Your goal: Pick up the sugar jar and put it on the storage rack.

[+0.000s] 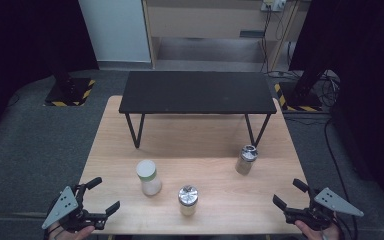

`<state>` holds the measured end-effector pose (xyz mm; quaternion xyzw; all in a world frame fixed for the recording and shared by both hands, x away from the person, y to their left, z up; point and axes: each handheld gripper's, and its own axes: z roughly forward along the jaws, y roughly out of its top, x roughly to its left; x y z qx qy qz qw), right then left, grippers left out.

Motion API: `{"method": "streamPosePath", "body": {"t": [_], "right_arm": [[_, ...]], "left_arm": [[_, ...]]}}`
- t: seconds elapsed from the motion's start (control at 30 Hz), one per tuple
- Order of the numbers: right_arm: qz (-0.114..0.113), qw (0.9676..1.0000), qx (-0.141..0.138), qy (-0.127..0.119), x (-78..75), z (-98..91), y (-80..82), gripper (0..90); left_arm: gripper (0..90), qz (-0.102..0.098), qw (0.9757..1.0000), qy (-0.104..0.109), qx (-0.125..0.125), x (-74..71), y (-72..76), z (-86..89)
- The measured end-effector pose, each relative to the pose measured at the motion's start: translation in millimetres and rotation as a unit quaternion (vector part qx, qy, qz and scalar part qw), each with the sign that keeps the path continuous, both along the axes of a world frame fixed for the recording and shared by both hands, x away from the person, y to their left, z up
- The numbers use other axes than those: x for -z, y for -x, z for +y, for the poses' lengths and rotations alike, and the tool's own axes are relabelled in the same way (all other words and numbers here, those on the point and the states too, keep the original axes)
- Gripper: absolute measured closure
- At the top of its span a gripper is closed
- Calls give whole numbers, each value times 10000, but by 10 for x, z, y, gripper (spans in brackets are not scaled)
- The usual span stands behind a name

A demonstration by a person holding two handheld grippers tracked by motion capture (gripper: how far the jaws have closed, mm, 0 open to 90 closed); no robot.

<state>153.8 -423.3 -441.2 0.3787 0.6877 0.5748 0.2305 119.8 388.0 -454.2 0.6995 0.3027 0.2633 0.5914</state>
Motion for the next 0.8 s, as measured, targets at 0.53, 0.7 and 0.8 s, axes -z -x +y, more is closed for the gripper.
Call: {"method": "streamPosePath", "body": {"t": [0.53, 0.7, 0.8], "right_arm": [[9, 9999, -120, -11, -8, 3, -13, 42], [16, 9998, -170, -32, -6, -11, -19, 42], [31, 9998, -173, -52, -1, -12, -27, 40]], "left_arm": [[12, 136, 9998, 110, -61, 3, 5, 32], [12, 132, 9999, -6, -80, -25, 13, -1], [12, 145, 9999, -22, -53, -29, 9, 2]]}}
